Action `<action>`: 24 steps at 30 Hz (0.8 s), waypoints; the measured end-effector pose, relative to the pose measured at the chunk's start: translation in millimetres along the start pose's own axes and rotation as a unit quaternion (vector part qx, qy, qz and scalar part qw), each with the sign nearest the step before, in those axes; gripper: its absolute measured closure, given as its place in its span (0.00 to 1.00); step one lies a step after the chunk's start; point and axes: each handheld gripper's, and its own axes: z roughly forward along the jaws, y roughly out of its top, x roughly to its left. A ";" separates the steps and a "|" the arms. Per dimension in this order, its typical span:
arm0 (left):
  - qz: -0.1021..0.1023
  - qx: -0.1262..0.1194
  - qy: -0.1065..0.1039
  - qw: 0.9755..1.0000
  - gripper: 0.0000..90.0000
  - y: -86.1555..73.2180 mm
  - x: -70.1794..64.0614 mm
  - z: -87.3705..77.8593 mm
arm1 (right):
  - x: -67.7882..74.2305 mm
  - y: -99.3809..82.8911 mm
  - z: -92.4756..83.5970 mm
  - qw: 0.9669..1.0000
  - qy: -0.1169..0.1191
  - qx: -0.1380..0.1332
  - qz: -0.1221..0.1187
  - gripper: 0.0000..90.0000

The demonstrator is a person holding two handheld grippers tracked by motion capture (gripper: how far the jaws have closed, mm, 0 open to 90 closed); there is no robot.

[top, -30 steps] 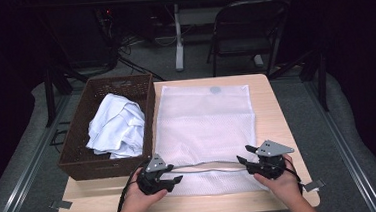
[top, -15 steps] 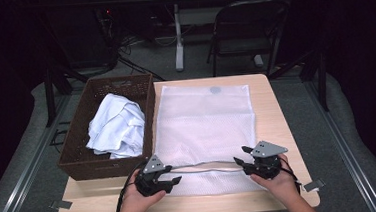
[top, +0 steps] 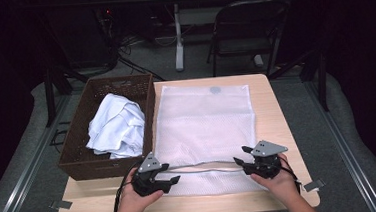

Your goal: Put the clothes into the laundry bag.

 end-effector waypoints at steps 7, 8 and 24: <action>-0.004 -0.016 0.005 1.000 0.43 4.5 -4.5 -12.6 | 1.6 0.7 -0.8 1.000 0.000 -0.007 -0.007 0.53; -0.003 -0.018 0.006 1.000 0.43 5.5 -4.8 -16.0 | 1.9 0.7 -0.5 1.000 0.002 -0.006 -0.005 0.53; -0.012 -0.034 0.042 0.999 0.28 14.2 -6.8 -44.2 | 3.3 0.7 -1.1 1.000 0.005 -0.016 -0.005 0.52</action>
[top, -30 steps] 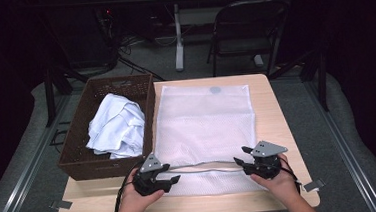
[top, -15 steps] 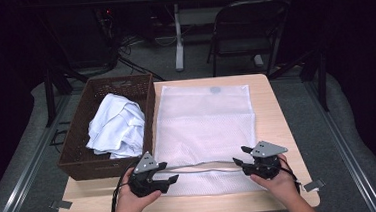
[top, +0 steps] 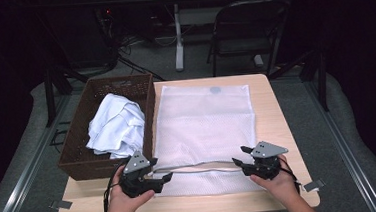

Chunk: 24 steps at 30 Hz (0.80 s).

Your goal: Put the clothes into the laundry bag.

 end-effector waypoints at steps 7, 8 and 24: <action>-0.014 -0.006 0.003 1.000 0.28 4.7 -1.1 -11.2 | 0.5 0.4 -0.4 1.000 -0.005 0.001 -0.002 0.50; -0.013 -0.004 0.002 1.000 0.29 5.6 0.0 -13.2 | 0.5 0.5 -0.1 1.000 -0.004 0.003 -0.004 0.49; -0.042 -0.016 0.035 0.998 0.29 9.8 14.7 -44.6 | 1.8 0.9 0.5 1.000 -0.009 0.009 -0.005 0.48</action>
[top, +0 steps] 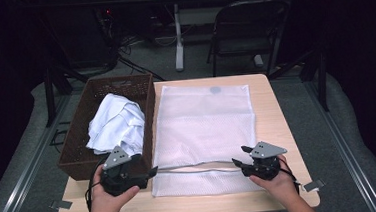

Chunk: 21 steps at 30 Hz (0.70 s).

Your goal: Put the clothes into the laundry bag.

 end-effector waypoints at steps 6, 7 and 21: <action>-0.022 -0.004 0.019 1.000 0.29 -1.0 11.4 -11.4 | -0.6 0.2 0.0 1.000 -0.001 0.000 0.001 0.45; -0.025 -0.007 0.022 0.999 0.29 -1.4 13.3 -13.3 | -0.6 0.2 0.0 1.000 -0.001 0.000 0.001 0.45; -0.054 -0.015 0.071 0.996 0.30 -6.7 33.8 -32.9 | -0.3 -0.2 0.7 1.000 -0.003 0.003 0.000 0.45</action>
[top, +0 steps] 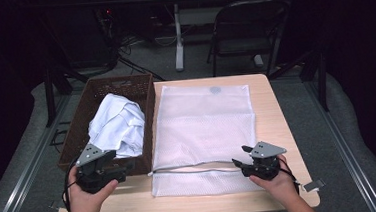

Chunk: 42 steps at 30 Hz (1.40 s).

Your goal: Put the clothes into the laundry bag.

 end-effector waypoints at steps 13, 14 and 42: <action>-0.020 0.019 0.005 1.000 0.30 7.0 15.5 9.0 | -0.7 -0.3 -0.8 1.000 -0.004 -0.001 0.003 0.44; -0.019 0.021 0.008 1.000 0.30 9.2 16.9 10.0 | -1.1 -0.3 -1.1 1.000 -0.005 -0.002 0.002 0.44; -0.031 0.088 0.062 0.994 0.30 91.6 70.3 54.9 | -1.1 -2.2 1.5 1.000 -0.001 0.005 0.004 0.43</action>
